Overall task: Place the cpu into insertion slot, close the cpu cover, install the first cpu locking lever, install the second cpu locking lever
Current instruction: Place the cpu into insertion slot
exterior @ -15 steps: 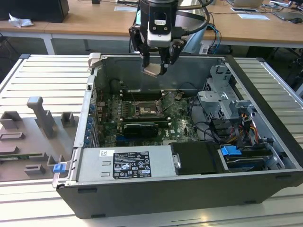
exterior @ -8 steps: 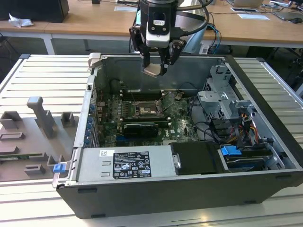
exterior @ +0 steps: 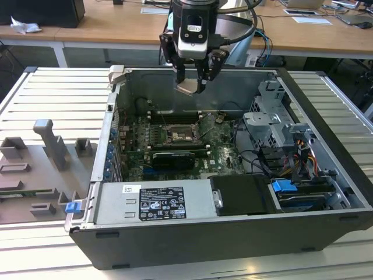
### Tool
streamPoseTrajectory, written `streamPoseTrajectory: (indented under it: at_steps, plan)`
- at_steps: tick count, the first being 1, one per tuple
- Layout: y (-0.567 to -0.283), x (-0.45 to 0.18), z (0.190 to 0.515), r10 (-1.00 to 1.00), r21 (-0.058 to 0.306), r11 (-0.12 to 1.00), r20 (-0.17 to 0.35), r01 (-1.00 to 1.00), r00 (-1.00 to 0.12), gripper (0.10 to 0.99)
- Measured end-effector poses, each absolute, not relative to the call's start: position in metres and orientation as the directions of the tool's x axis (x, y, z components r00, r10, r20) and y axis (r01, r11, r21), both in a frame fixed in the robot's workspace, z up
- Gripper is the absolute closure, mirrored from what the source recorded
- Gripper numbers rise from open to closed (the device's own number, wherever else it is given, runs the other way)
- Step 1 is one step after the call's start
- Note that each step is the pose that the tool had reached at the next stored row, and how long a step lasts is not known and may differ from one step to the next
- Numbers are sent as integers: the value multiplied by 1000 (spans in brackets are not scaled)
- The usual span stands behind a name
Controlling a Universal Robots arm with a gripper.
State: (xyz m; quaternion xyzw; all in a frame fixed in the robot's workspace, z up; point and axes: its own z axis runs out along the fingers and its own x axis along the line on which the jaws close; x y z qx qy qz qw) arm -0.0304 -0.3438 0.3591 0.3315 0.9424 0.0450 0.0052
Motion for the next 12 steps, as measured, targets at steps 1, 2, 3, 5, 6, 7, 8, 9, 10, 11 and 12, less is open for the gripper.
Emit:
streamPoseTrajectory:
  at_steps: [1,2,3,5,6,7,8,9,10,11,12]
  plan:
    - [-344,-30,359,628,88,774,20,627,-778,545]
    - [-344,-30,359,631,88,772,20,630,-776,545]
    - [-344,-31,359,635,88,768,20,634,-772,545]
    - [-344,-31,359,642,88,762,20,641,-766,545]
    - [-344,-31,359,645,88,760,20,644,-764,545]
    - [-344,-31,358,647,88,758,20,646,-762,545]
    - [-344,-31,358,650,88,756,20,649,-760,545]
    - [-344,-31,358,653,88,753,20,652,-757,545]
    - [-344,-31,358,655,88,751,20,654,-755,545]
    - [-344,-31,358,657,88,750,20,656,-754,545]
    - [-344,-31,358,659,88,748,20,657,-752,545]
